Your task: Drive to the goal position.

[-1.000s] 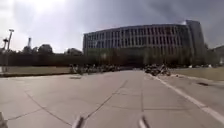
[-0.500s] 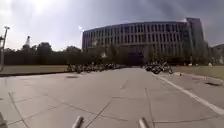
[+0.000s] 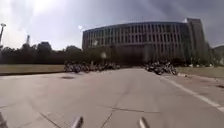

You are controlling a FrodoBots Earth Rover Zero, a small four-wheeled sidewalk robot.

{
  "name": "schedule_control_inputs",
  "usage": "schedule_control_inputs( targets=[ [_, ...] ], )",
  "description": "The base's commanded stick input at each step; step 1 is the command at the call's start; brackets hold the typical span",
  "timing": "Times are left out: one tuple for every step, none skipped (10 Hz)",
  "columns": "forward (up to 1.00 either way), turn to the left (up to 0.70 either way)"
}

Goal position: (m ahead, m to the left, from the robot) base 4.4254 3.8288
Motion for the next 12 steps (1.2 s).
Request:
schedule_control_inputs(
  targets=[
    [1.0, -0.25],
    [1.0, -0.4],
    [1.0, -0.4],
    [1.0, -0.4],
    [1.0, -0.4],
    [1.0, -0.4],
    [1.0, -0.4],
    [1.0, -0.4],
    [1.0, -0.2],
    [1.0, 0.0],
    [1.0, 0.0],
    [1.0, 0.0]
  ],
)
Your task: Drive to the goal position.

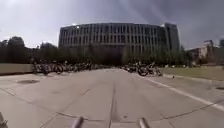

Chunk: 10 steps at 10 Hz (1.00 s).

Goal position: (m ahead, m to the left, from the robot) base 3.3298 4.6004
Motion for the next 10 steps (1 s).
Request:
schedule_control_inputs(
  targets=[
    [1.0, 0.0],
    [1.0, 0.0],
    [1.0, 0.0],
    [1.0, 0.0],
    [1.0, 0.0],
    [1.0, 0.0],
    [1.0, 0.0],
    [1.0, 0.0],
    [1.0, 0.0],
    [1.0, 0.0]
  ],
)
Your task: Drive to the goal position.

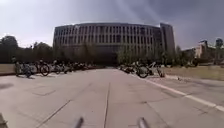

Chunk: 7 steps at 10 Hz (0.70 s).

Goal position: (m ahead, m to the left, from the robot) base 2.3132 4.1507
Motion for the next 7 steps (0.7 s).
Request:
schedule_control_inputs(
  targets=[
    [1.0, 0.0],
    [1.0, 0.0],
    [1.0, 0.0],
    [1.0, 0.0],
    [1.0, 0.0],
    [1.0, 0.0],
    [1.0, 0.0]
  ],
)
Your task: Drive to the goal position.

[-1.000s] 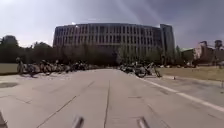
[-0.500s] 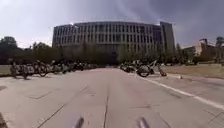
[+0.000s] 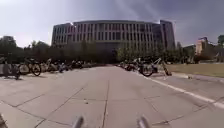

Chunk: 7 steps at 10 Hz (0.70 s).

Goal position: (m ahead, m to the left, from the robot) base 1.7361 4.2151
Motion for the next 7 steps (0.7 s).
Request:
schedule_control_inputs(
  targets=[
    [1.0, 0.0],
    [1.0, 0.0],
    [1.0, 0.0],
    [1.0, 0.0],
    [1.0, 0.0],
    [1.0, 0.0],
    [1.0, 0.0]
  ],
)
